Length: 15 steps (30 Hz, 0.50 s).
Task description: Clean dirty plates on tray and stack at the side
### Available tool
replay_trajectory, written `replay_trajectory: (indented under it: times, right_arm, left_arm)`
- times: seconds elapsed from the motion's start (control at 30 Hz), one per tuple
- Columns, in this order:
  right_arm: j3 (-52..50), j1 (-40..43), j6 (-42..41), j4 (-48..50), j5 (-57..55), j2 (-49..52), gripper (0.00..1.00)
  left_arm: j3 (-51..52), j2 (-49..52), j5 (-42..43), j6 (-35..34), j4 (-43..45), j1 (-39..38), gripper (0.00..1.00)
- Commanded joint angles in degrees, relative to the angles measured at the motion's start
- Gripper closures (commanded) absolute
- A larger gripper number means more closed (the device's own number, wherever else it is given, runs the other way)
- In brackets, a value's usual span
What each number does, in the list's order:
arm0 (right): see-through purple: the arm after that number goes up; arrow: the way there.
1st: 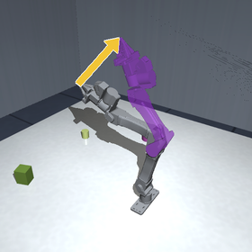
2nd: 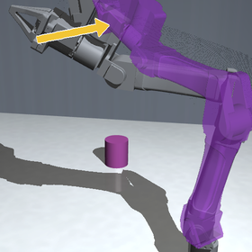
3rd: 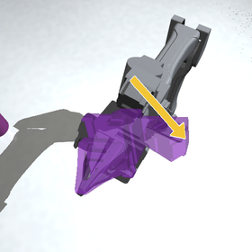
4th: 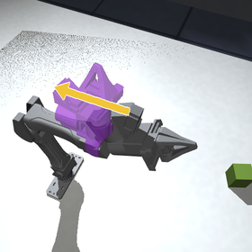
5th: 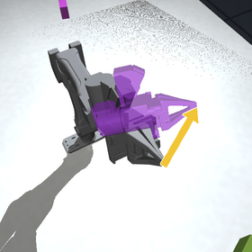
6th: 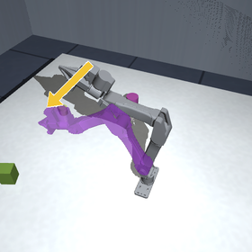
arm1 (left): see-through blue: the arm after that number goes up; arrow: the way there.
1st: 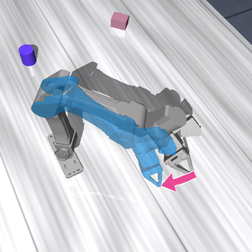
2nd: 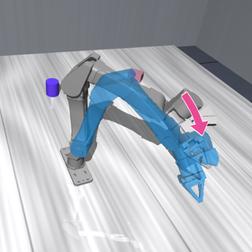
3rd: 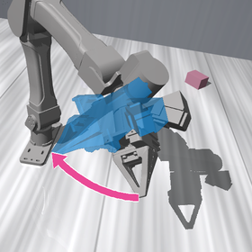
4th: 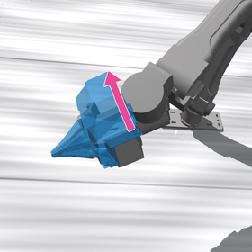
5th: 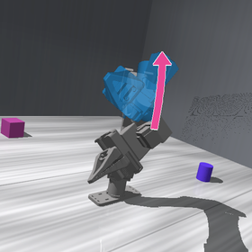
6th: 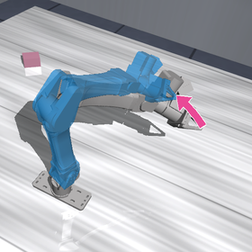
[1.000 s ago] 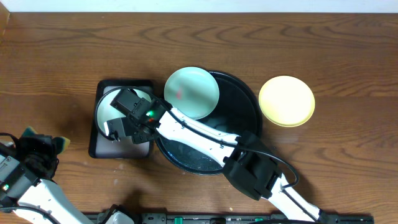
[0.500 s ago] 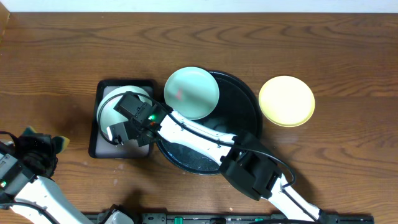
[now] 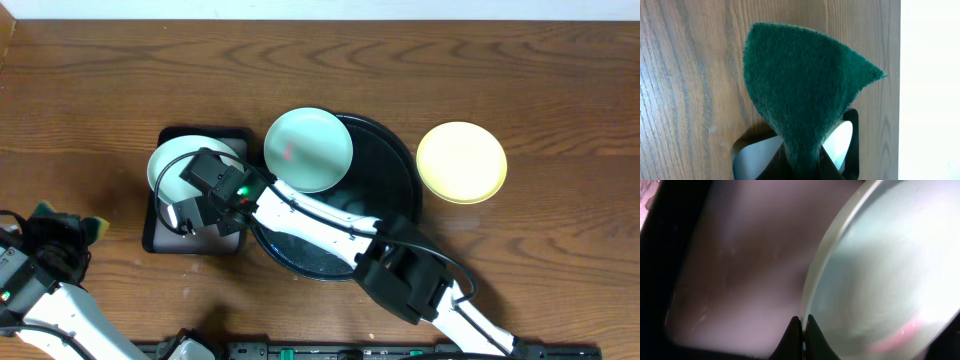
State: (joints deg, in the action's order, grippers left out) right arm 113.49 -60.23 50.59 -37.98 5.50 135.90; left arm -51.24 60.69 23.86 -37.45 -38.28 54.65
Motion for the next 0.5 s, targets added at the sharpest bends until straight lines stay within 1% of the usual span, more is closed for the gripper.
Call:
replay_trajectory:
  times: [0.0, 0.1, 0.27, 0.33, 0.47]
  right_arm:
    - [0.1, 0.4, -0.5, 0.1, -0.5, -6.1, 0.99]
    - [0.1, 1.0, -3.5, 1.3, -0.5, -8.2, 0.99]
    - [0.1, 3.1, -10.7, 4.4, 0.3, -10.4, 0.99]
    - [0.1, 4.4, -13.8, 4.4, 4.1, -10.8, 0.99]
    - [0.1, 7.3, -23.6, 4.4, 15.5, -10.9, 0.99]
  left_arm:
    - [-0.1, -0.1, 0.1, 0.7, 0.5, 0.3, 0.92]
    - [-0.1, -0.2, 0.2, 0.7, 0.7, 0.3, 0.92]
    - [-0.1, -1.0, 0.2, 0.7, 0.7, 0.3, 0.93]
    - [-0.1, -1.6, 0.2, 0.7, 0.7, 0.3, 0.92]
    - [-0.1, -2.6, 0.2, 0.7, 0.6, 0.3, 0.92]
